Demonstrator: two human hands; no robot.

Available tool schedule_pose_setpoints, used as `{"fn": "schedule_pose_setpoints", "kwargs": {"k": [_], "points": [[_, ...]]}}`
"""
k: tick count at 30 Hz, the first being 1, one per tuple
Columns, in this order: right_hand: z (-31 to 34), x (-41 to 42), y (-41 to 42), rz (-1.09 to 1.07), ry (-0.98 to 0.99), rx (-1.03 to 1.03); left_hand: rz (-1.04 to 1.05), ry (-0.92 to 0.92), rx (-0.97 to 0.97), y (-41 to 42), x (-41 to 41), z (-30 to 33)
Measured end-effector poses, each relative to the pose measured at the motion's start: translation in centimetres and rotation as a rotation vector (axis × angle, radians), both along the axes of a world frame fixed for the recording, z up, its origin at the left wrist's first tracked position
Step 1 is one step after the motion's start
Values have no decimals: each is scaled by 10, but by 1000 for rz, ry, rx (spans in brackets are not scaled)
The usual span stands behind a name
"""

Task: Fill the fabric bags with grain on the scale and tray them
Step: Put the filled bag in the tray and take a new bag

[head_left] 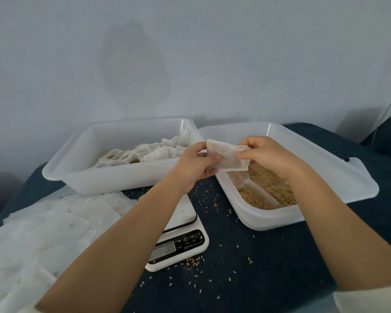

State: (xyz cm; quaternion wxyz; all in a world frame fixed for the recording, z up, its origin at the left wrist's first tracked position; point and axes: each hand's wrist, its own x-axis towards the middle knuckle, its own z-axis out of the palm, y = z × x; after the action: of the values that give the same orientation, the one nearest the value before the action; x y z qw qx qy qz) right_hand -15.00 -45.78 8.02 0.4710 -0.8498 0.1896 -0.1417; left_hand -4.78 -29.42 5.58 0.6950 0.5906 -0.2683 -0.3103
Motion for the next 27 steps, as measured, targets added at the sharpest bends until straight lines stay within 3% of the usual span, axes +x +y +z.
{"fn": "schedule_pose_setpoints", "kwargs": {"k": [7,27], "points": [[-3,0,-1,-4,51,-3,-12,-108,103,-3,3,6],[-1,-1,1,-25,57,-4,-12,-136,143,-6,9,13]]}}
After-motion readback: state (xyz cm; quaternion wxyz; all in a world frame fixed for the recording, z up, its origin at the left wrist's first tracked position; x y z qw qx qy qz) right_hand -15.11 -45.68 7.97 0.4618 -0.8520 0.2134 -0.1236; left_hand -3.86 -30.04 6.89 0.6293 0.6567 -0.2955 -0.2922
